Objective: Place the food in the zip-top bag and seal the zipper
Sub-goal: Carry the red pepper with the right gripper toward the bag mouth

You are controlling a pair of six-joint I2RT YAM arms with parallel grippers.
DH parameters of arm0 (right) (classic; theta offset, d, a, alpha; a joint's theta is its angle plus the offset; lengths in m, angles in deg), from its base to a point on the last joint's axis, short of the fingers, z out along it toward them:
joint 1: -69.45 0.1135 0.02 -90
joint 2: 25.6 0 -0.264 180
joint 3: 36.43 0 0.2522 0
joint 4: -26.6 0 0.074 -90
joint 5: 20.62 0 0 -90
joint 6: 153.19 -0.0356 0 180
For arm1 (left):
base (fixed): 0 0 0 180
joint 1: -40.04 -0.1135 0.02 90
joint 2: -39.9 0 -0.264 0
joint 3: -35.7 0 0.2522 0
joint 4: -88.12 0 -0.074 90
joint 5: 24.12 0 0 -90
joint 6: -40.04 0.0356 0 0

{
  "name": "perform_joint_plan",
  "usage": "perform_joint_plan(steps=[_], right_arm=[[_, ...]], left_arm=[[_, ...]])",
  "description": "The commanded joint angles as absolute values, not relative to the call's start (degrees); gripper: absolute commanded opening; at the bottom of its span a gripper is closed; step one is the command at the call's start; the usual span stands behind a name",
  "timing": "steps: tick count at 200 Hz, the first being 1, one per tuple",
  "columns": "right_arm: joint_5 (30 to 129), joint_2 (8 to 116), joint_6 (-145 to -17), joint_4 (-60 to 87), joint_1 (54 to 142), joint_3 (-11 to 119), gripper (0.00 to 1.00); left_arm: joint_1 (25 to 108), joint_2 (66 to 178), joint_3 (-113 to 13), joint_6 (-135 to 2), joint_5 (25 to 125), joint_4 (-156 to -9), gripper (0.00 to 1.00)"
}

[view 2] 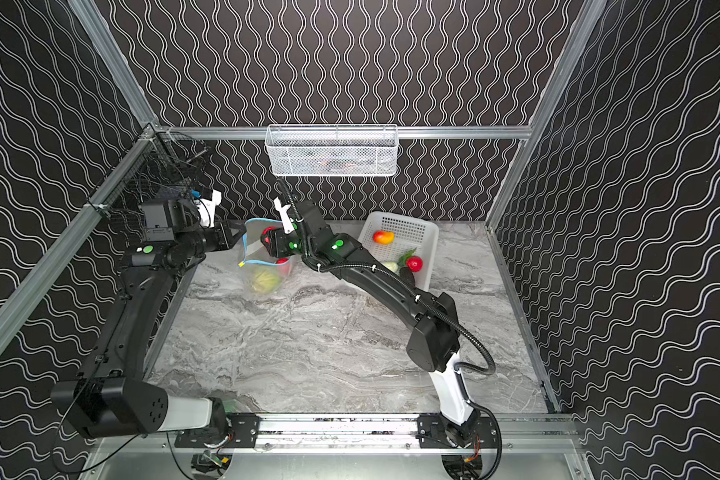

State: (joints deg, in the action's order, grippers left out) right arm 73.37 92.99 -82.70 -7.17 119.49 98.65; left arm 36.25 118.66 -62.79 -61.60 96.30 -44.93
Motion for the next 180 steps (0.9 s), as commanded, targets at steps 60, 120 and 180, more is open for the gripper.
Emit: perform_joint_plan(steps=[60,120,180], right_arm=[[72.4,93.4,-80.2,-5.9,119.7,100.4,0.84],[73.9,93.9,-79.2,-5.9,119.7,103.9,0.95],[72.2,93.6,-78.0,-7.0,119.6,105.9,0.99]], left_arm=[[36.3,118.1,-63.4,-61.3,96.3,-45.3,0.0],[36.3,118.5,-63.1,-61.4,96.0,-45.8,0.0],[36.3,118.4,-64.3,-60.8,94.7,-43.9,0.0]])
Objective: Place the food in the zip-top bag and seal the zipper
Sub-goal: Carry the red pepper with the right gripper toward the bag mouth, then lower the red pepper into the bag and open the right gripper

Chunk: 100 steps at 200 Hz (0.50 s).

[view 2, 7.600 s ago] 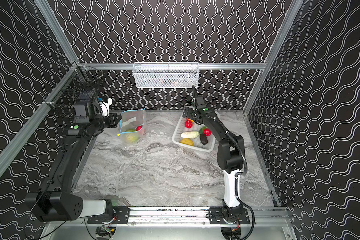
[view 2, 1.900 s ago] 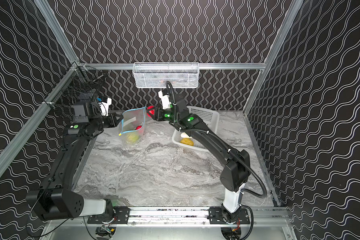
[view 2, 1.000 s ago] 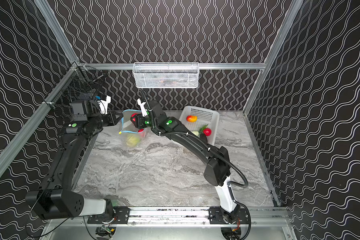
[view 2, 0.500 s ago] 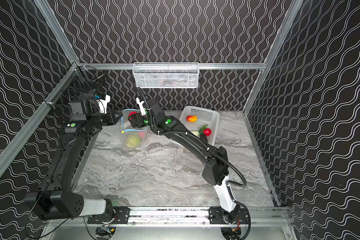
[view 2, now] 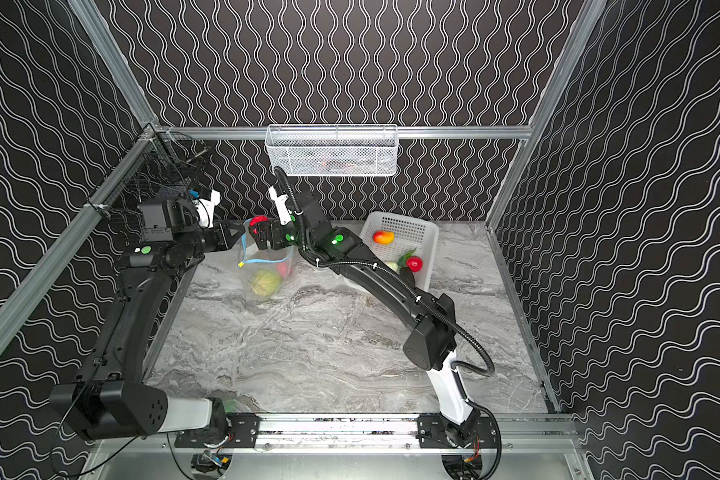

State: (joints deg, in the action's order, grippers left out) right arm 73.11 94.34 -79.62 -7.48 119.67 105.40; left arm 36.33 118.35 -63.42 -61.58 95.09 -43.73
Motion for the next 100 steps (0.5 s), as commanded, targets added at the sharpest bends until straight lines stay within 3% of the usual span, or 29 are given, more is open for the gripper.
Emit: perform_joint_plan(steps=[1,100], right_arm=[[72.0,93.6,-78.0,-7.0,119.6,105.8,0.99],[72.9,90.3,-78.7,-7.4,117.0,99.2,0.99]], left_arm=[[36.3,118.4,-64.3,-60.8,94.7,-44.0,0.0],[36.3,118.0,-63.7,-60.6,95.4,-44.6,0.0]])
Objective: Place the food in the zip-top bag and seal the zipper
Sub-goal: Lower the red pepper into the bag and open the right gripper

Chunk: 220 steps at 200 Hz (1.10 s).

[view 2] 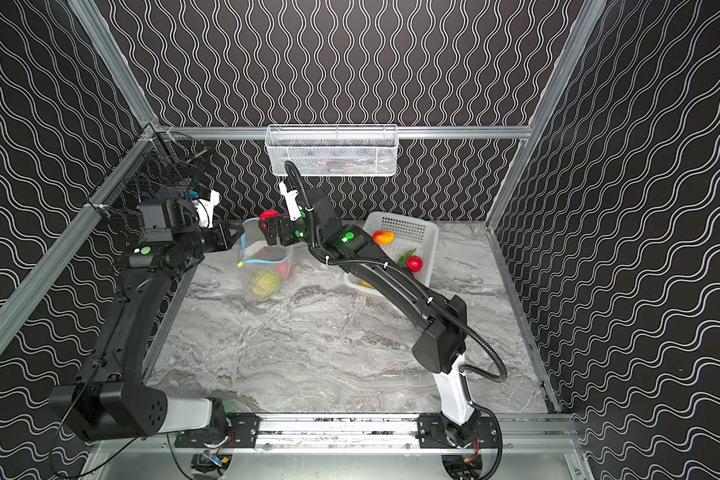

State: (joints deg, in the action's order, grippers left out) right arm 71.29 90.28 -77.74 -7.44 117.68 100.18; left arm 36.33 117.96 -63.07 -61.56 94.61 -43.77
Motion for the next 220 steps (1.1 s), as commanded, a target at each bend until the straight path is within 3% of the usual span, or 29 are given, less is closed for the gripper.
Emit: perform_joint_plan(steps=[1,47,137,220], right_arm=[[72.9,90.3,-78.8,-7.5,116.9,99.2,0.99],[81.8,93.1,-81.2,-8.7,115.1,99.5,0.99],[88.2,92.7,-81.5,-4.0,113.7,92.6,0.99],[96.7,84.6,-86.5,7.2,108.0,75.3,0.99]], left_arm=[[36.3,118.0,-63.8,-60.7,95.4,-44.6,0.0],[36.4,118.2,-64.7,-60.7,95.8,-43.0,0.0],[37.1,117.4,-65.4,-59.7,94.5,-42.1,0.0],[37.1,116.3,-64.6,-58.2,93.0,-41.7,0.0]])
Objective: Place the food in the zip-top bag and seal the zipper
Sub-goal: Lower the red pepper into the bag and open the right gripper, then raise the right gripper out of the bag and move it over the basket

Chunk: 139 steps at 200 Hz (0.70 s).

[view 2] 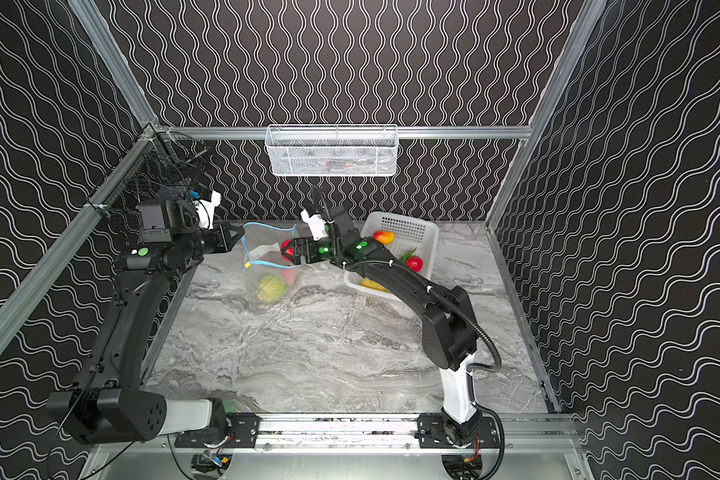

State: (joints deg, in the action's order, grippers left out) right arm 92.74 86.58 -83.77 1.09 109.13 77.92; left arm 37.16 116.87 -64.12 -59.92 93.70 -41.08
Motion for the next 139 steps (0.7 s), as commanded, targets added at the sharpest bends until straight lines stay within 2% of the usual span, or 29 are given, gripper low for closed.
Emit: perform_joint_plan(steps=[1,66,139], right_arm=[[96.9,84.5,-86.6,7.3,107.9,75.1,0.99],[98.9,78.6,-85.2,9.6,106.3,71.2,0.99],[96.0,77.1,-82.9,3.6,104.2,72.6,0.99]], left_arm=[[37.1,116.3,-64.6,-58.2,93.0,-41.8,0.0],[37.2,117.5,-65.2,-58.0,92.4,-41.9,0.0],[37.1,118.5,-67.1,-56.5,90.4,-41.2,0.0]])
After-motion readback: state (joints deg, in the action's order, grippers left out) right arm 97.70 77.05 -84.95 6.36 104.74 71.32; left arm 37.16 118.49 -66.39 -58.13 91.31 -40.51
